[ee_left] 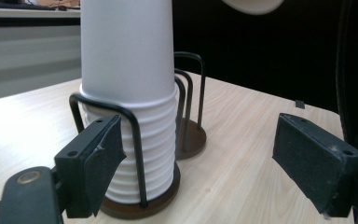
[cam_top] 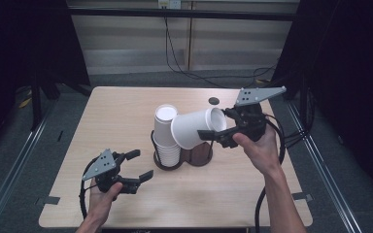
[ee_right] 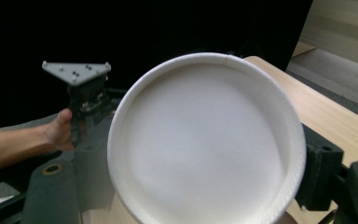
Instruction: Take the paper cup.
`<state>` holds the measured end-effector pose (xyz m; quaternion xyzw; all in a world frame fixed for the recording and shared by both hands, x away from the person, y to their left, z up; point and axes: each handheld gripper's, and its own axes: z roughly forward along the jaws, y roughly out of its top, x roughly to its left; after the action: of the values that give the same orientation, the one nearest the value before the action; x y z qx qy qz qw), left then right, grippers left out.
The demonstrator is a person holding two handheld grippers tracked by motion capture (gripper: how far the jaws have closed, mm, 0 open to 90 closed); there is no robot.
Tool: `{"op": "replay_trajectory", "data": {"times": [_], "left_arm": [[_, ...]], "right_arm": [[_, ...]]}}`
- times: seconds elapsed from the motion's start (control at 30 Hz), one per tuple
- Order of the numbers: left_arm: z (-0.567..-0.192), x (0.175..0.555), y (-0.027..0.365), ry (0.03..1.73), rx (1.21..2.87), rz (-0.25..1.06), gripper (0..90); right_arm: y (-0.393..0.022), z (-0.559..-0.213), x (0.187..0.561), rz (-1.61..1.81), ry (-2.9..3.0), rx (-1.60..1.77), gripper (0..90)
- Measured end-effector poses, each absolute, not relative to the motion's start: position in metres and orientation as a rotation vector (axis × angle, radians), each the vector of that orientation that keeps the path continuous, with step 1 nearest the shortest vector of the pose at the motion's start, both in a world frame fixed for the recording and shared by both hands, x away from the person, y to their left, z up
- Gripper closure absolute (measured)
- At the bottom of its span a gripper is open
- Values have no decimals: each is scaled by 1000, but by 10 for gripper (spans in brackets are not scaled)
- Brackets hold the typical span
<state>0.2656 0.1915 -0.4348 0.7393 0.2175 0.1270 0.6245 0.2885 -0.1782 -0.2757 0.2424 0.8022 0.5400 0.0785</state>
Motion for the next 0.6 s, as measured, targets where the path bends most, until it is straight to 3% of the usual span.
{"op": "replay_trajectory", "data": {"times": [0.3,0.6], "left_arm": [[-404,271,183,471,1660,350,155],[-407,269,170,435,1693,321,156]], "right_arm": [[-174,-290,282,1627,2411,714,243],[-169,-309,287,1636,2437,741,243]]}}
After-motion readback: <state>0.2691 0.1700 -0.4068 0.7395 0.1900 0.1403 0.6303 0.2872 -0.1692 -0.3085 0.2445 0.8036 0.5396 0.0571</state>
